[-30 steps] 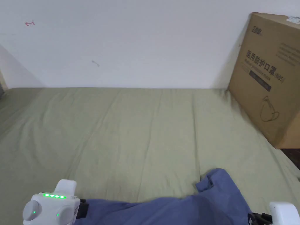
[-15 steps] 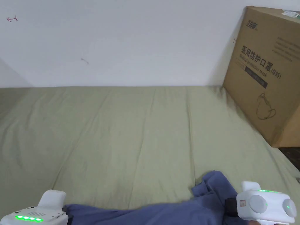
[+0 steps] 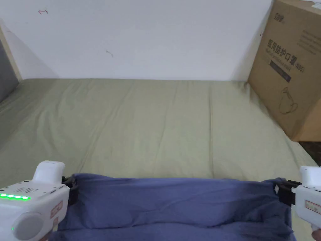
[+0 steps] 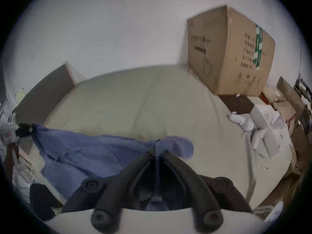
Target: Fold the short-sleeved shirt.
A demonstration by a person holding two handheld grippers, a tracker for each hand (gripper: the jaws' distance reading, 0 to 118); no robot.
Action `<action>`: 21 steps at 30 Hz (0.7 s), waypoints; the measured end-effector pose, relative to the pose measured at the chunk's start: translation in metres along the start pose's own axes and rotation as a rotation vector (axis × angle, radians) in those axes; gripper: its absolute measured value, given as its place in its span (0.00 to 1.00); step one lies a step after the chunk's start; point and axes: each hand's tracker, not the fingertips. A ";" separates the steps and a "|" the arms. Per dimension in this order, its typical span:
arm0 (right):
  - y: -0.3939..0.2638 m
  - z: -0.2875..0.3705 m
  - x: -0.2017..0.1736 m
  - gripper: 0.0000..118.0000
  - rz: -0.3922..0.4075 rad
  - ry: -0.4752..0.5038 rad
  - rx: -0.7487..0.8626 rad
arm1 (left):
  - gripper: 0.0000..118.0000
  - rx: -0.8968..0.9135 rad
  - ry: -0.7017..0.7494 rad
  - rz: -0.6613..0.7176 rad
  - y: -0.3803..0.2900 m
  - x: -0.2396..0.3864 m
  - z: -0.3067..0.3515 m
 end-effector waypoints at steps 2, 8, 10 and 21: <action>-0.026 0.031 -0.002 0.01 0.017 -0.028 -0.025 | 0.05 -0.012 -0.010 0.017 -0.023 -0.004 0.027; -0.117 0.058 -0.022 0.01 0.024 -0.043 -0.190 | 0.05 -0.210 0.010 0.032 -0.123 -0.011 0.039; -0.139 0.053 -0.025 0.01 -0.002 -0.071 -0.246 | 0.05 -0.255 0.019 0.044 -0.149 -0.013 0.030; -0.094 0.099 -0.050 0.95 0.014 -0.076 -0.019 | 0.99 -0.020 0.042 0.063 -0.122 0.008 0.064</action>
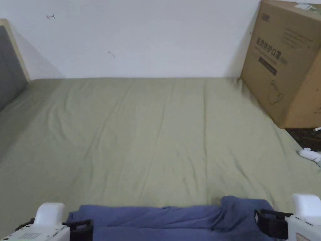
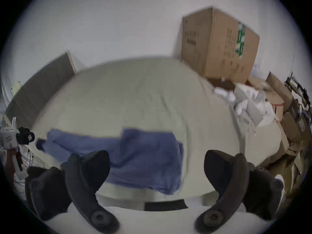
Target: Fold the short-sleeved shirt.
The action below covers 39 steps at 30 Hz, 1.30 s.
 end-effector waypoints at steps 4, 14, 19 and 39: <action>0.021 0.049 -0.047 0.95 -0.002 0.093 0.321 | 0.98 0.211 -0.083 0.002 0.033 0.027 0.039; 0.014 0.048 -0.110 0.00 0.052 0.097 0.400 | 0.00 0.252 -0.084 -0.142 0.041 0.047 0.058; 0.005 0.045 -0.119 0.00 0.096 0.087 0.382 | 0.40 0.136 -0.065 0.034 0.012 -0.022 0.038; 0.011 0.038 -0.157 0.00 0.063 0.108 0.260 | 0.74 -0.178 -0.964 1.072 -0.093 -0.096 -0.142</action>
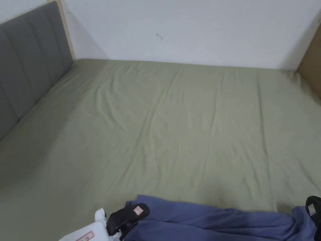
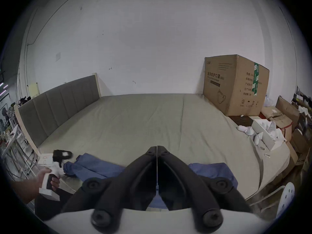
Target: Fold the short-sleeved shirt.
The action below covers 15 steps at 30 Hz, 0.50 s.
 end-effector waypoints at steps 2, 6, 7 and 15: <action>0.001 0.002 -0.002 0.00 0.006 0.005 0.003 | 0.08 0.006 0.163 -0.012 0.000 0.003 -0.009; 0.000 0.003 -0.004 0.00 0.006 0.011 0.004 | 0.07 0.092 0.265 -0.130 -0.005 0.015 -0.008; 0.000 0.005 -0.003 0.00 0.004 0.013 0.004 | 0.07 0.131 0.307 -0.183 -0.010 0.024 -0.003; -0.006 0.016 0.010 0.00 -0.033 0.023 0.013 | 0.07 0.270 0.667 -0.722 0.009 0.098 0.047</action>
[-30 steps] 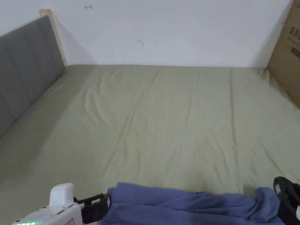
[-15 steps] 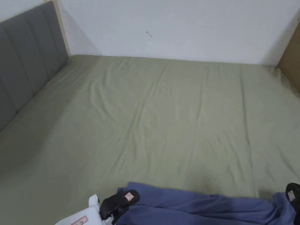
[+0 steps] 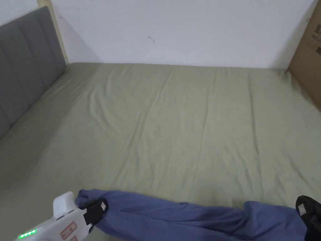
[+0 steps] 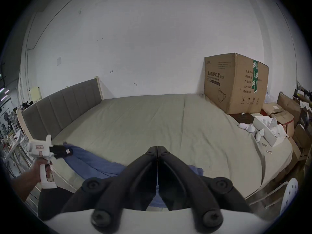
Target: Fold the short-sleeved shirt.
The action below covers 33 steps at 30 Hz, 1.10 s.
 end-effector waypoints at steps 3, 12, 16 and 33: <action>-0.006 0.003 0.004 0.00 -0.010 0.010 -0.006 | 0.07 0.045 0.047 -0.328 0.010 0.073 0.020; -0.025 0.023 0.031 0.00 -0.092 -0.031 -0.011 | 0.07 -0.097 0.137 -1.101 -0.125 0.263 -0.061; -0.031 0.033 0.047 0.00 -0.151 -0.058 -0.010 | 0.30 -0.241 0.184 -1.072 -0.165 0.256 -0.099; -0.044 0.023 0.048 0.00 -0.191 0.013 -0.042 | 0.06 -0.317 -0.269 0.050 -0.078 0.174 -0.065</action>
